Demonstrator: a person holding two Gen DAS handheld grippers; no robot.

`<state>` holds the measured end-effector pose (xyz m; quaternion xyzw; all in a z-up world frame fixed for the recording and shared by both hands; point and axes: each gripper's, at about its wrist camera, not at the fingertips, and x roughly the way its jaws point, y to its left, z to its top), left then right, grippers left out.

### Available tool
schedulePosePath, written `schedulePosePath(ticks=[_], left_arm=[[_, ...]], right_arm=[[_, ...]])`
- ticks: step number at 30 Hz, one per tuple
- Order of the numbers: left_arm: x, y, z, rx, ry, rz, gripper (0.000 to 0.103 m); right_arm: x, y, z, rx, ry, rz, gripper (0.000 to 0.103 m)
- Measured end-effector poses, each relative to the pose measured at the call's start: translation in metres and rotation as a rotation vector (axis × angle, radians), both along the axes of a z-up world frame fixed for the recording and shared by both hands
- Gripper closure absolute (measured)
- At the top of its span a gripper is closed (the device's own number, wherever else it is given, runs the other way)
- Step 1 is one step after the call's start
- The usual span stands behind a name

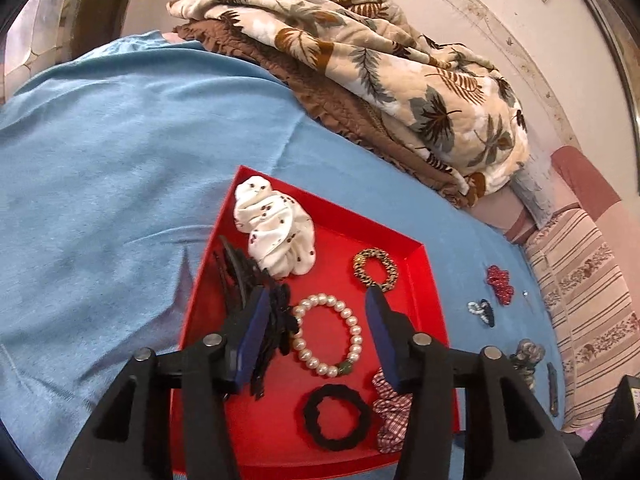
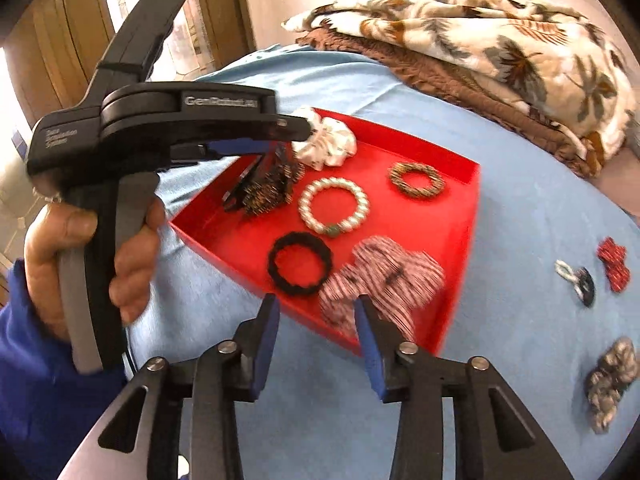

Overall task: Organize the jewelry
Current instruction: 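Withdraw both open tools from the red tray, then grasp the grey sheer scrunchie with left tool while right grasps the red polka-dot scrunchie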

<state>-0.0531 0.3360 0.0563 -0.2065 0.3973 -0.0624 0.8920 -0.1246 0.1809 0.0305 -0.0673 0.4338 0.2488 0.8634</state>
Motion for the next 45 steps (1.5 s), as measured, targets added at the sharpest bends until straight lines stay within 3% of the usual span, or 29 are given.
schedulePosePath(ticks=[11, 19, 24, 31, 38, 45], left_arm=[[-0.018, -0.018, 0.001, 0.070, 0.006, 0.025, 0.049], [-0.062, -0.053, 0.004, 0.250, -0.055, 0.068, 0.048], [-0.100, -0.082, 0.006, 0.364, -0.089, 0.035, 0.039], [-0.122, -0.114, 0.019, 0.407, -0.054, -0.017, 0.039], [-0.113, -0.151, 0.044, 0.436, -0.042, -0.047, 0.039], [-0.100, -0.202, 0.046, 0.418, -0.007, -0.144, 0.039]], right_arm=[[-0.027, -0.095, -0.008, 0.013, 0.046, -0.221, 0.056], [-0.051, -0.166, -0.011, 0.033, 0.043, -0.376, 0.050], [-0.058, -0.205, -0.016, 0.080, 0.061, -0.455, 0.050], [-0.067, -0.235, -0.021, 0.116, 0.055, -0.502, 0.050], [-0.077, -0.278, -0.027, 0.180, 0.051, -0.587, 0.044], [-0.076, -0.335, -0.036, 0.240, 0.059, -0.690, 0.042]])
